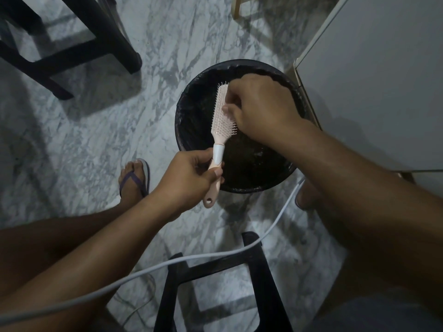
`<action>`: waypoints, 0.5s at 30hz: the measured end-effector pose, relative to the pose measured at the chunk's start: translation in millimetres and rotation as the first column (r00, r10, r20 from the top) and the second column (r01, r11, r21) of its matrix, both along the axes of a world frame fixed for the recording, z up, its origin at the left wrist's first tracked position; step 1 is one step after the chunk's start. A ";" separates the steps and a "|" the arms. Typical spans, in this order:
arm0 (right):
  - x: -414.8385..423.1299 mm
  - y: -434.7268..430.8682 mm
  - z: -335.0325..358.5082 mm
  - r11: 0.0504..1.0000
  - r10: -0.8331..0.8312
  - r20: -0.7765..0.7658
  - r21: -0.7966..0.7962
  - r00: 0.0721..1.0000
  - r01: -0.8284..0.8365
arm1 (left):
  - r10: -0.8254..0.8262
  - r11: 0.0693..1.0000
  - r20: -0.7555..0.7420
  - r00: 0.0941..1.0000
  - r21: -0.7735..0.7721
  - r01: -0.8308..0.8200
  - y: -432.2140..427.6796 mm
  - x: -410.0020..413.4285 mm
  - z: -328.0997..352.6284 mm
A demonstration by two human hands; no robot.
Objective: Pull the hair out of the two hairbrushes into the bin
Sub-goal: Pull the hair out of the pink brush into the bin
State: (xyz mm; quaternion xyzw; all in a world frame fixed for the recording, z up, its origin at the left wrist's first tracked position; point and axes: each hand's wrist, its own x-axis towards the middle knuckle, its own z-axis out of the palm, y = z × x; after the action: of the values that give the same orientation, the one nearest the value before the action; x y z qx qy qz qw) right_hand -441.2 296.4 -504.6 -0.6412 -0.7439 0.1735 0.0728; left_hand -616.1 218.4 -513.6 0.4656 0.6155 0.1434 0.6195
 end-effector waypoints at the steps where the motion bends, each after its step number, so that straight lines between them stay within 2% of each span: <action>1: -1.5 -0.3 -2.3 1.000 0.004 -0.008 0.006 1.000 -0.004 | 0.012 1.000 0.009 1.000 -0.011 -0.012 -1.1 0.7 -0.4; 3: -2.6 0.1 -4.9 1.000 -0.002 -0.077 0.012 0.997 0.003 | 0.047 0.999 0.049 0.998 -0.029 -0.045 -2.5 2.5 -0.3; 5: 0.7 3.5 -4.7 0.998 -0.061 -0.211 0.006 0.976 0.064 | 0.146 0.986 0.133 0.980 -0.095 -0.134 -1.7 4.3 0.7; 8: 10.0 10.8 -2.6 0.983 -0.179 -0.377 -0.024 0.909 0.184 | 0.365 0.908 0.323 0.873 -0.331 -0.256 7.0 2.7 3.8; 11: 15.6 17.6 6.1 0.966 -0.243 -0.496 -0.044 0.834 0.255 | 0.435 0.860 0.454 0.778 -0.467 -0.208 15.1 -2.1 6.6; 13: 22.0 23.1 17.3 0.947 -0.286 -0.618 -0.064 0.732 0.315 | 0.457 0.839 0.472 0.754 -0.511 -0.188 15.1 -2.6 6.8; 15: 29.4 26.3 28.6 0.945 -0.274 -0.670 -0.055 0.690 0.321 | 0.475 0.826 0.475 0.741 -0.532 -0.188 13.7 -2.6 6.0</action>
State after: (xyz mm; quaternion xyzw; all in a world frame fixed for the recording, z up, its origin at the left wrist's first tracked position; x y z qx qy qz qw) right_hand -411.9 322.6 -475.9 -0.6449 -0.5593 0.3529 0.3830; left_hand -618.7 232.1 -507.6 0.1203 0.4830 0.2449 0.8320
